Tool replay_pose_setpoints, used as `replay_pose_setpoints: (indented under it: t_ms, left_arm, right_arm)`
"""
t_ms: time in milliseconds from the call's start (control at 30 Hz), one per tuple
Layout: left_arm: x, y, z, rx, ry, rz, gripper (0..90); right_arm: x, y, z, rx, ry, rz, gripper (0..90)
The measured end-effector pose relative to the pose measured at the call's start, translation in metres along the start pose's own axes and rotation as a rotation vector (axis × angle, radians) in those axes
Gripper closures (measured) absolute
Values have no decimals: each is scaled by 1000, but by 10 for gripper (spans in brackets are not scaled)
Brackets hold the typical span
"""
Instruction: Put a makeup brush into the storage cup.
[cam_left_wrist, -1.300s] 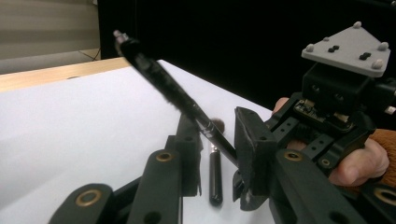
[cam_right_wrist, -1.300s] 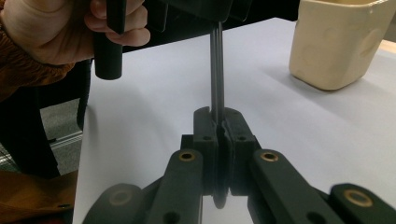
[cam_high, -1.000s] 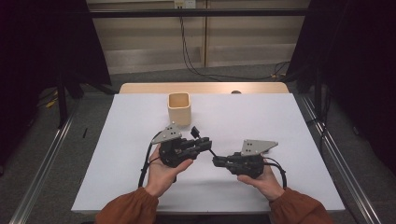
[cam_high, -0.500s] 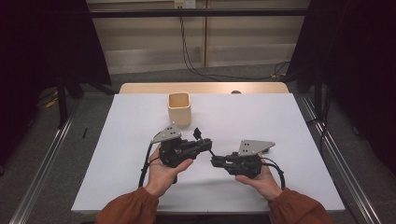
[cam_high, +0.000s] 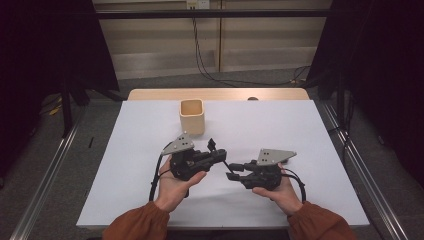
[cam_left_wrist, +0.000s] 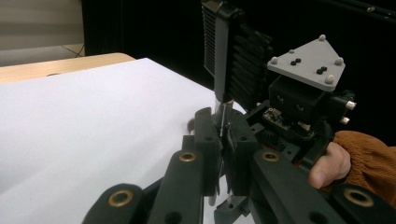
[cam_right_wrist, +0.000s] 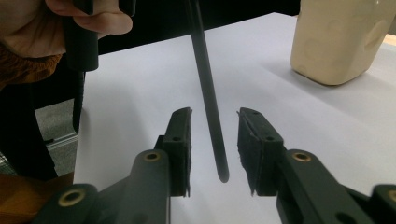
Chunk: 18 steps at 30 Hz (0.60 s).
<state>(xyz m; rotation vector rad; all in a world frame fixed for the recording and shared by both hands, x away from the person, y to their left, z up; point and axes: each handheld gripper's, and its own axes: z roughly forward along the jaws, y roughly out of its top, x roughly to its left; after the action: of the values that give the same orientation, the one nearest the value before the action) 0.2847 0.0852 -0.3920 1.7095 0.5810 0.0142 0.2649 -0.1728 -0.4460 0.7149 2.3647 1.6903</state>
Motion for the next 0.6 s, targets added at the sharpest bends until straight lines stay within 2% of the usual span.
replay_pose_setpoints:
  t_ms: [267, 600]
  left_arm:
    - [3, 1, -2, 6, 1, -4, 857]
    - [4, 1, -4, 29, 2, 8, 857]
  right_arm:
    - [1, 3, -6, -54, -21, 15, 466]
    - [-1, 4, -7, -71, -42, 37, 266]
